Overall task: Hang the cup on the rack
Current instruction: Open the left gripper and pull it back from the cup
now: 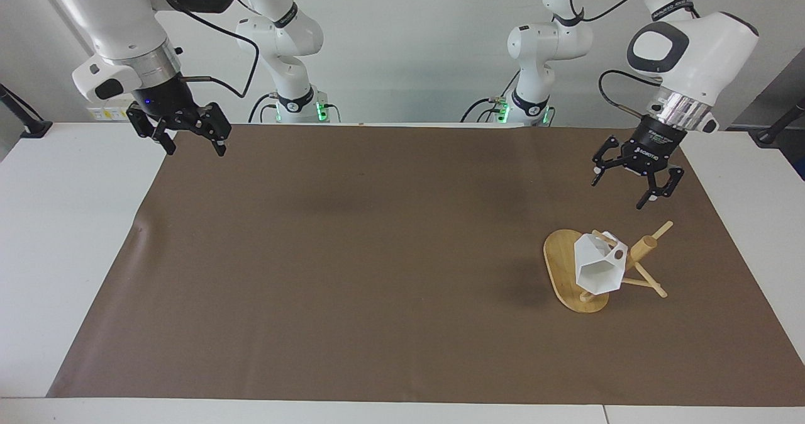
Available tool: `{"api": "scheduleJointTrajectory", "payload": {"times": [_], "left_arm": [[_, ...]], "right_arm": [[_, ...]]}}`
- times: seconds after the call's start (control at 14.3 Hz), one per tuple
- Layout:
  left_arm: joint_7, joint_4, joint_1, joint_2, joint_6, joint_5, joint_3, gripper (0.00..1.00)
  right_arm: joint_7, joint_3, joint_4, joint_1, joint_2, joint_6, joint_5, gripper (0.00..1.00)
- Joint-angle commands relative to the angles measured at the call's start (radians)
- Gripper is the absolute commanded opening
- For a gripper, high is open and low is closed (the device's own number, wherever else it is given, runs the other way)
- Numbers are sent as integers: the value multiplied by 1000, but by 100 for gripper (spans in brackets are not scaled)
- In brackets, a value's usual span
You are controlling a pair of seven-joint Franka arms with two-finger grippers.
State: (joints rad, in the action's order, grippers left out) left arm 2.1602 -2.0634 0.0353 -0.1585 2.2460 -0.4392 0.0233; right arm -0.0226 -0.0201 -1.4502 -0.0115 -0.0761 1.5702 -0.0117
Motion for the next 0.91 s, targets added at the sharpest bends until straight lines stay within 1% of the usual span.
{"api": "scheduleJointTrajectory", "payload": {"times": [0.0, 0.21, 0.35, 0.49, 0.63, 0.77, 0.84], "left_arm": [[-142, 90, 18, 2, -121, 45, 3, 100], [-407, 144, 35, 2, -224, 54, 3, 100], [-576, 181, 25, 13, -249, 152, 6, 100], [-715, 192, 17, 16, -259, 218, 10, 100], [-834, 201, 21, 11, -290, 224, 7, 100], [-1036, 215, 29, 10, -313, 235, 4, 100], [-1142, 232, 31, 10, -333, 262, 4, 100]], "right_arm": [[1, 3, -6, -5, 2, -1, -7, 100], [1, 3, -6, -5, 2, -1, -7, 100], [1, 3, -6, -5, 2, -1, -7, 100], [1, 3, -6, -5, 2, -1, -7, 100], [1, 3, -6, -5, 2, -1, -7, 100], [1, 3, -6, -5, 2, -1, -7, 100], [1, 3, -6, -5, 2, -1, -7, 100]]}}
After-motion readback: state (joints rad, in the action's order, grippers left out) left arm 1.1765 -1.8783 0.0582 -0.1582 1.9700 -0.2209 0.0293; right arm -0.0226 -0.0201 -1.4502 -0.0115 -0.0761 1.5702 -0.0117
